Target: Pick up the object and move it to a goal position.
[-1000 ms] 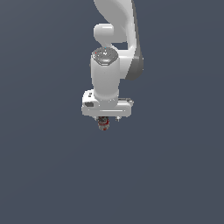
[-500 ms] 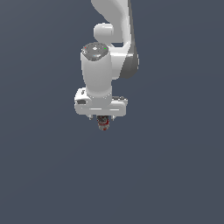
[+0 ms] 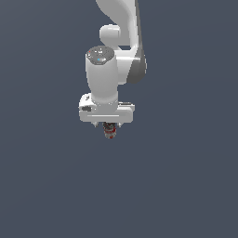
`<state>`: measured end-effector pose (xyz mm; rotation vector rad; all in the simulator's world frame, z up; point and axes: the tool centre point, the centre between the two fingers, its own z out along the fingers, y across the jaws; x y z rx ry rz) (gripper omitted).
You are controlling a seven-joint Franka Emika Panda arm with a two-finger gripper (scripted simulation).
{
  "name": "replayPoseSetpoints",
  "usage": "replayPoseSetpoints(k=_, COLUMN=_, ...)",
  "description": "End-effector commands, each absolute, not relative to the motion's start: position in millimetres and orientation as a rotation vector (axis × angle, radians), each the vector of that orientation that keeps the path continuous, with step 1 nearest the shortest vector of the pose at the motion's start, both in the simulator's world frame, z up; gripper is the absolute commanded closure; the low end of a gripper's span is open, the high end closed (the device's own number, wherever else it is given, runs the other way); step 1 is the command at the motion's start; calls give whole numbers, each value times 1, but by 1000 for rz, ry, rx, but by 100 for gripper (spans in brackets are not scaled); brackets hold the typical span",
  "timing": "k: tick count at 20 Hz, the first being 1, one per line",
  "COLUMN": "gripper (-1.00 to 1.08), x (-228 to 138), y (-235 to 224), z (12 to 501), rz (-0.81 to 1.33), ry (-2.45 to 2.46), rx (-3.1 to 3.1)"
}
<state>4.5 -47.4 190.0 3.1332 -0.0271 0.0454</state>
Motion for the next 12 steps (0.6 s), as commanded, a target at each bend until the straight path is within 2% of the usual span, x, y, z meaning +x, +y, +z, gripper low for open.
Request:
replayPoseSetpoints(k=1, gripper=-92, x=2, y=-48, z=187, rz=43, ry=13, rx=3133)
replayPoseSetpoints(k=12, gripper=-92, x=-21, y=-50, z=165, rz=26, ry=349, rx=3114)
